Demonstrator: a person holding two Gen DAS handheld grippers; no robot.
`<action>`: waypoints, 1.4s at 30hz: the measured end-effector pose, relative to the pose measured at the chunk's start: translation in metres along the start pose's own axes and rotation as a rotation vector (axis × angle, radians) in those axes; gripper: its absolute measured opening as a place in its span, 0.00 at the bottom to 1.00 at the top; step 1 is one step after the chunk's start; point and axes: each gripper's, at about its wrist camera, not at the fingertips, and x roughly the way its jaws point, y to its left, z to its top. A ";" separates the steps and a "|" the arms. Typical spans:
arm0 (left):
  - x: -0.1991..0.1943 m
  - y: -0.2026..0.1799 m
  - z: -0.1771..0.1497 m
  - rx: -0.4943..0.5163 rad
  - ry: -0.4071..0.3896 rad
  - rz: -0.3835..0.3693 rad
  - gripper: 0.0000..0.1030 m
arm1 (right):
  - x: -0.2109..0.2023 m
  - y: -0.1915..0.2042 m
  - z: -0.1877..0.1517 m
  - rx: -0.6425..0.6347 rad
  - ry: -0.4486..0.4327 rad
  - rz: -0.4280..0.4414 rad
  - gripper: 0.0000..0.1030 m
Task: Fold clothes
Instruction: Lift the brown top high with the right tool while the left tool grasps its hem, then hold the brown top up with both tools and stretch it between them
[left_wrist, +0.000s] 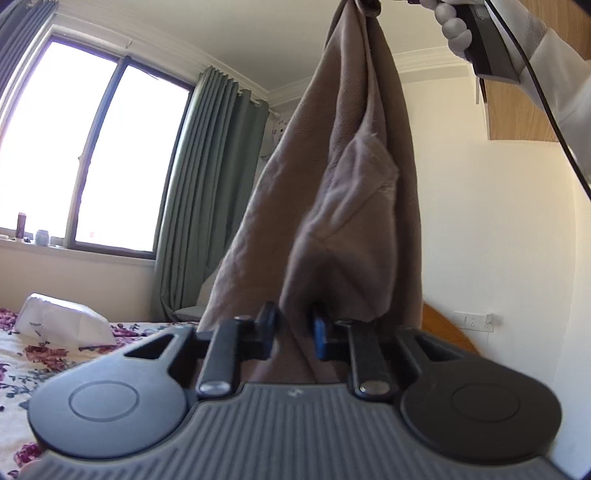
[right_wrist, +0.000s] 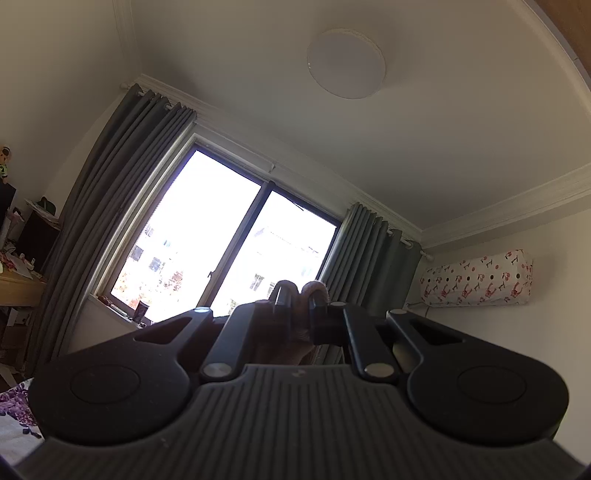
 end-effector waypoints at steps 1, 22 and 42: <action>0.000 0.000 0.001 0.004 -0.014 -0.002 0.05 | 0.001 -0.004 -0.002 0.005 0.006 -0.006 0.08; -0.075 0.026 0.118 0.212 -0.193 0.379 0.02 | -0.001 -0.089 -0.067 0.351 0.161 0.113 0.08; -0.085 0.033 0.132 0.403 -0.204 0.530 0.02 | -0.074 -0.087 -0.061 0.445 0.091 0.175 0.08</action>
